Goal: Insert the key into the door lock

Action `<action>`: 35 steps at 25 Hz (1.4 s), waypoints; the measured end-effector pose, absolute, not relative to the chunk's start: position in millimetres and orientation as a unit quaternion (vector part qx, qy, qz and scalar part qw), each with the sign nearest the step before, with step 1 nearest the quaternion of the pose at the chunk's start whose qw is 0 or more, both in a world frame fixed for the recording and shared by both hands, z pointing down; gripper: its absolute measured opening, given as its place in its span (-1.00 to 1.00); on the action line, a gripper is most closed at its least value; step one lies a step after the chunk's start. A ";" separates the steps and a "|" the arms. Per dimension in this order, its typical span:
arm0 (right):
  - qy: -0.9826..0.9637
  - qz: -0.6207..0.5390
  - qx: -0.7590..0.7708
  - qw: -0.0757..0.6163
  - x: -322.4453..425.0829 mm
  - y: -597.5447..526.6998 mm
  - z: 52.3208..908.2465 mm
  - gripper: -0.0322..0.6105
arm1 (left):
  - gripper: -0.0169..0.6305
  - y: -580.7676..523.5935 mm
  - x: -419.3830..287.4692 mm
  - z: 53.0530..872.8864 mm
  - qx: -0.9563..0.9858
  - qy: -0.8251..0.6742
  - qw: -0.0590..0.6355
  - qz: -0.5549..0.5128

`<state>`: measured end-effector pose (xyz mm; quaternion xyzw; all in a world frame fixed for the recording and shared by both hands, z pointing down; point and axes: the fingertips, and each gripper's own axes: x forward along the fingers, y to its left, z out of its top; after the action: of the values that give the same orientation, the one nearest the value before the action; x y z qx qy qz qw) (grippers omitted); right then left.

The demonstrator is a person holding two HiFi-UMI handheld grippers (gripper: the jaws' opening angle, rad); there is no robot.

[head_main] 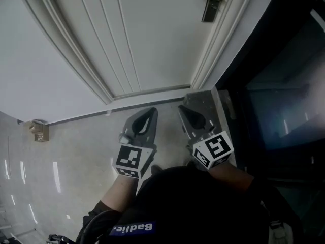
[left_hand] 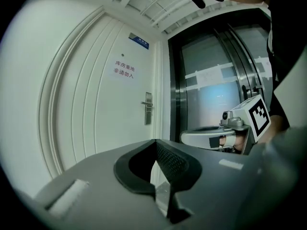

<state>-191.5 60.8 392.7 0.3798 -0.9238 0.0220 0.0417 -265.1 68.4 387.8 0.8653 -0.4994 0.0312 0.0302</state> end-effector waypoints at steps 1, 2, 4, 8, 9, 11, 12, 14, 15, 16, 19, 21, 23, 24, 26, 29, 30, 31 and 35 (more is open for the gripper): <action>-0.925 0.019 0.378 0.040 -190.8 63.5 390.6 -0.89 | -0.89 71.5 -265.7 387.9 0.865 -0.500 0.036 0.028; -0.926 0.017 0.375 0.038 -189.8 65.5 388.7 -0.89 | -0.89 73.8 -266.1 387.1 0.864 -0.502 0.041 0.024; -0.929 0.017 0.369 0.033 -185.3 68.8 384.9 -0.89 | -0.89 77.8 -263.2 382.9 0.862 -0.504 0.047 0.020; -0.932 0.022 0.361 0.018 -162.8 75.7 377.7 -0.89 | -0.89 88.5 -236.1 369.0 0.863 -0.503 0.038 0.019; -0.933 0.025 0.360 0.015 -155.4 77.8 376.9 -0.89 | -0.89 90.9 -227.1 366.2 0.863 -0.503 0.035 0.018; -0.933 0.032 0.358 0.009 -140.5 81.5 376.9 -0.89 | -0.89 94.6 -208.4 363.3 0.863 -0.504 0.032 0.018; -0.934 0.035 0.356 0.005 -133.8 83.2 377.5 -0.89 | -0.89 96.2 -199.2 363.4 0.863 -0.504 0.030 0.019; -0.935 0.037 0.353 -0.005 -122.1 87.0 378.7 -0.89 | -0.89 100.0 -181.9 366.4 0.865 -0.501 0.030 0.023; -0.936 0.037 0.351 -0.010 -116.4 89.9 379.7 -0.89 | -0.89 102.7 -173.8 369.3 0.866 -0.499 0.032 0.025; -0.936 0.036 0.349 -0.014 -110.7 93.4 381.2 -0.89 | -0.89 105.7 -166.1 372.7 0.866 -0.497 0.036 0.026; -0.937 0.045 0.345 -0.017 -97.0 98.5 385.7 -0.89 | -0.89 108.9 -148.4 380.6 0.867 -0.493 0.059 0.028; -0.938 0.049 0.342 -0.017 -91.6 96.5 385.6 -0.89 | -0.89 107.1 -140.3 381.0 0.869 -0.490 0.065 0.030; -0.939 0.049 0.339 -0.017 -88.2 95.1 384.9 -0.89 | -0.89 107.6 -133.8 380.2 0.870 -0.488 0.062 0.033; -0.940 0.049 0.338 -0.017 -87.4 95.5 384.6 -0.89 | -0.89 108.8 -131.7 380.2 0.870 -0.487 0.061 0.034; -0.940 0.048 0.336 -0.017 -87.1 97.6 383.7 -0.89 | -0.89 110.9 -129.8 379.9 0.871 -0.487 0.061 0.034; -0.942 0.046 0.331 -0.015 -88.0 98.9 382.6 -0.89 | -0.89 111.2 -129.7 378.1 0.870 -0.488 0.060 0.033; -0.943 0.046 0.330 -0.014 -88.6 99.1 383.0 -0.89 | -0.89 111.4 -129.8 378.0 0.870 -0.488 0.060 0.033; -0.943 0.046 0.328 -0.013 -89.4 99.8 383.4 -0.89 | -0.89 112.2 -129.9 378.3 0.870 -0.488 0.060 0.033; -0.945 0.045 0.324 -0.011 -93.2 104.1 384.1 -0.89 | -0.89 116.3 -130.2 380.6 0.872 -0.485 0.059 0.032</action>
<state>-93.2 104.1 384.1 0.3240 -0.9449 0.0455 -0.0113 -130.2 116.3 380.6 0.8717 -0.4853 0.0318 0.0595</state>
